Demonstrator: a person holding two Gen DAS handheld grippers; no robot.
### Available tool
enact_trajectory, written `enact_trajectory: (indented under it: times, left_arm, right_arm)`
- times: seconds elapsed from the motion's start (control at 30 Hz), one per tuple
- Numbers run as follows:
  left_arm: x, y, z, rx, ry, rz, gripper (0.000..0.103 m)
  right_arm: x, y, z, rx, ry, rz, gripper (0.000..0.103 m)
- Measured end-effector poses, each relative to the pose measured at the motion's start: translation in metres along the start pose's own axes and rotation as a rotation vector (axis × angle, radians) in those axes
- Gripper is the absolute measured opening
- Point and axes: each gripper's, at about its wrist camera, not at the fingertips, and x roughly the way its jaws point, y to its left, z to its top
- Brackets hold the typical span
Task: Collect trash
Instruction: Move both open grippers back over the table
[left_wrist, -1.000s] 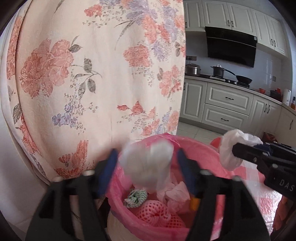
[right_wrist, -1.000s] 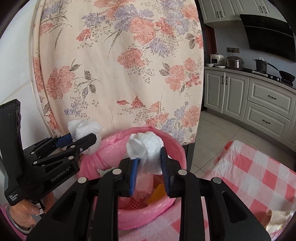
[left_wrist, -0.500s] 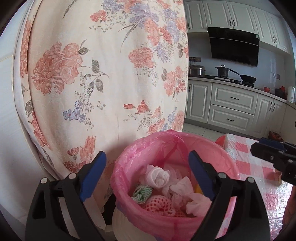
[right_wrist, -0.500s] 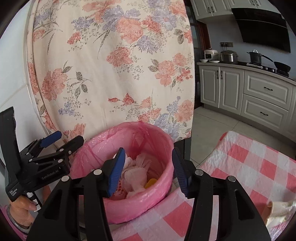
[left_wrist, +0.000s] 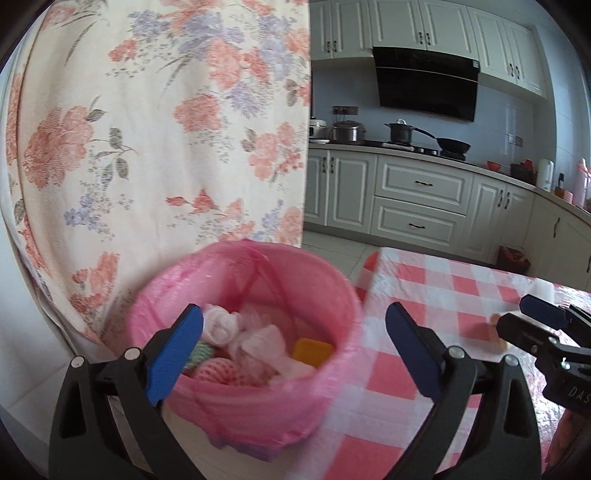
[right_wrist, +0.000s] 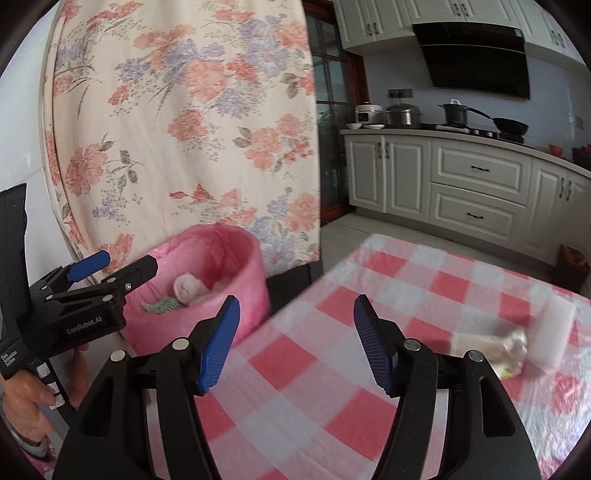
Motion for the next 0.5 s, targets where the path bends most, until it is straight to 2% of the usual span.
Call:
enact_trajectory:
  times: [0.23, 0.5]
  left_arm:
    - [-0.004, -0.064, -0.022, 0.05, 0.029, -0.084, 0.096]
    - [-0.001, -0.145, -0.043, 0.148, 0.076, -0.197, 0.096]
  right_arm:
    - [-0.034, -0.051, -0.035, 0.056, 0.011, -0.122, 0.063]
    - [-0.068, -0.11, -0.057, 0.145, 0.024, -0.262, 0.064]
